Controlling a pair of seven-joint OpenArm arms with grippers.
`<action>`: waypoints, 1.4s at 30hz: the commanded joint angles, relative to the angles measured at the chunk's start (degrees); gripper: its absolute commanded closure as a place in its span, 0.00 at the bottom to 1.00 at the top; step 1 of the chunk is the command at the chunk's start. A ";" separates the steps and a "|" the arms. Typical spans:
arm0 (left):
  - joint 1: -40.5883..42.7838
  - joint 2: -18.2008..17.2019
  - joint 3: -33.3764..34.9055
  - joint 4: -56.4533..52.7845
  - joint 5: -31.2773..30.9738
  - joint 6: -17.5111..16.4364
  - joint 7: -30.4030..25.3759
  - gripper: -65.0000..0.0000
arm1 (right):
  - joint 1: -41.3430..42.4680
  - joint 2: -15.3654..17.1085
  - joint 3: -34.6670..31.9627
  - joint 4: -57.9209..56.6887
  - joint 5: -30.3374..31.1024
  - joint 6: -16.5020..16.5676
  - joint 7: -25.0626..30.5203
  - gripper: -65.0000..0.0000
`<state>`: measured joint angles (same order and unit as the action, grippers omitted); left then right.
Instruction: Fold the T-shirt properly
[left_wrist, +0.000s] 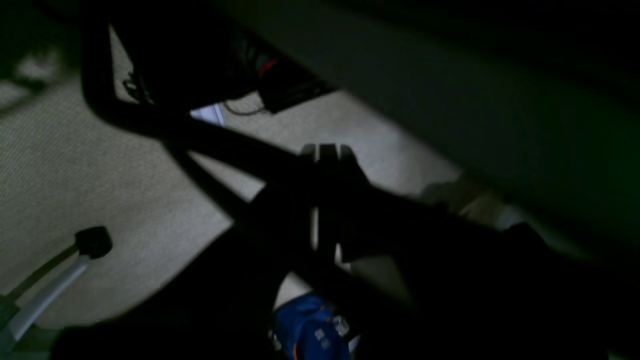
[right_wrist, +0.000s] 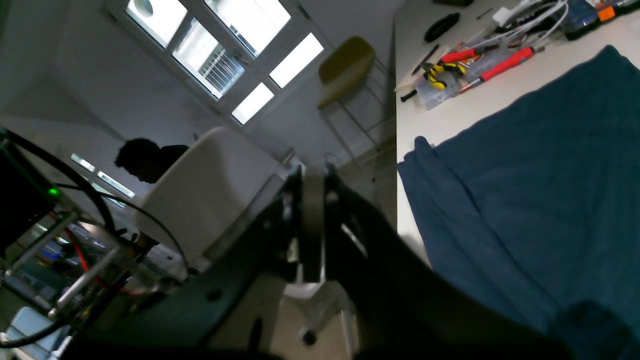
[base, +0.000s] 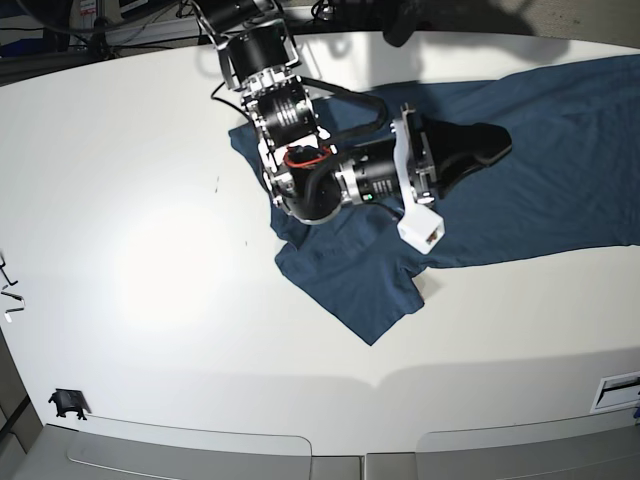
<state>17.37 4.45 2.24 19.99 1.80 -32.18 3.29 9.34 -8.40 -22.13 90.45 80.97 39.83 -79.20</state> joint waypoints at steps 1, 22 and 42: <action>0.76 0.79 0.11 0.24 -0.31 -1.77 -1.03 1.00 | 1.11 -0.60 0.04 0.81 1.73 0.17 3.30 1.00; 0.85 0.76 0.11 0.24 -0.33 -1.77 -1.44 1.00 | 1.11 -0.60 0.04 0.81 1.95 0.17 48.57 1.00; 0.85 0.79 0.11 0.24 -0.33 -1.77 -1.46 1.00 | 1.11 -0.60 0.04 0.81 1.95 0.17 92.59 1.00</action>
<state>17.61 4.47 2.24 20.03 1.76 -32.21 2.52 9.34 -8.43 -22.02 90.43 83.15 39.18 13.96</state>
